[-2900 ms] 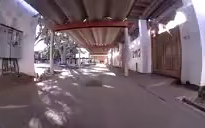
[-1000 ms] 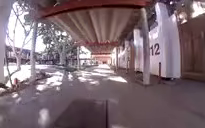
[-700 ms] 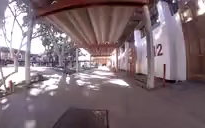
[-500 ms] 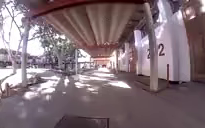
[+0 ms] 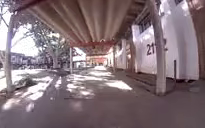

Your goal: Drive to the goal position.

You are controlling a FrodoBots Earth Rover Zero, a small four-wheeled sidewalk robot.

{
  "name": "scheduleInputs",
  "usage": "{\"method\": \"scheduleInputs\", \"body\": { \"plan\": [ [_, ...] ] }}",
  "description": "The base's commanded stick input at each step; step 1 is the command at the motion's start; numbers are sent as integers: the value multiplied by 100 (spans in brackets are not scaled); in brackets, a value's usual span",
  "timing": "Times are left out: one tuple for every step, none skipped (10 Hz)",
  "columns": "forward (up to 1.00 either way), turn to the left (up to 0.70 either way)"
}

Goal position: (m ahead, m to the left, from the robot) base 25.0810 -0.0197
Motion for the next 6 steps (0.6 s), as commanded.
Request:
{"method": "scheduleInputs", "body": {
  "plan": [
    [100, 1],
    [100, 1],
    [100, 1],
    [100, 1],
    [100, 1],
    [100, 1]
  ]
}}
